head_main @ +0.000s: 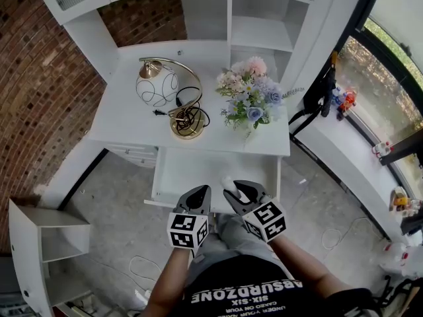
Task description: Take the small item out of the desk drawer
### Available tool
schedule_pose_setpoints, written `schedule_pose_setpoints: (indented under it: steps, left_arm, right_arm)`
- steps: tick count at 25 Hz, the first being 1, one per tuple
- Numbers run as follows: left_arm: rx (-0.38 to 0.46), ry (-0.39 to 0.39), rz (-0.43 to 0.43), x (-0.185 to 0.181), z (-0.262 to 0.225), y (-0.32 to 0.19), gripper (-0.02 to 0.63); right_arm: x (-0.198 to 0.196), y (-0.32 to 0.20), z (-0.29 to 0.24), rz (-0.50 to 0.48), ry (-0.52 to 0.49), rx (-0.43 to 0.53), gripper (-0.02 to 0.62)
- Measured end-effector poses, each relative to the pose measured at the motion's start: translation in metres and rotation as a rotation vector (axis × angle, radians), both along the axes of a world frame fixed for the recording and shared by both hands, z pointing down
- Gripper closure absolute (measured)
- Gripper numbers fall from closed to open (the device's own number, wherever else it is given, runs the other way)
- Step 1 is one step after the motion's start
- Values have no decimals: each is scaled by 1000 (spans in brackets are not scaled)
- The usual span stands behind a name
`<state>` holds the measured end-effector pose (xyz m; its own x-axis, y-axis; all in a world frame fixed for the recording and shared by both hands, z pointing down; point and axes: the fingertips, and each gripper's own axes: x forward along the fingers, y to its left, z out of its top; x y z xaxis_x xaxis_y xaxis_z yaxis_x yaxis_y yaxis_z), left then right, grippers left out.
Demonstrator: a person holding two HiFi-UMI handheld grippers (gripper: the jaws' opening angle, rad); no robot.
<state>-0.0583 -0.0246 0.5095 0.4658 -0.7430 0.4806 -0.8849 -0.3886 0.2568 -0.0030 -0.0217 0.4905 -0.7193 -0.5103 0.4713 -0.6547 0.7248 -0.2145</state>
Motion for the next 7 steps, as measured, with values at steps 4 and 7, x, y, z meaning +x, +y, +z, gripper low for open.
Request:
schedule_pose_setpoints:
  steps: [4, 7]
  left_arm:
    - [-1, 1, 1, 1, 1, 2, 600]
    - [-2, 3, 1, 1, 2, 4, 600]
  right_arm:
    - [-1, 1, -2, -3, -2, 8, 465]
    - [-1, 2, -2, -4, 1, 10, 465]
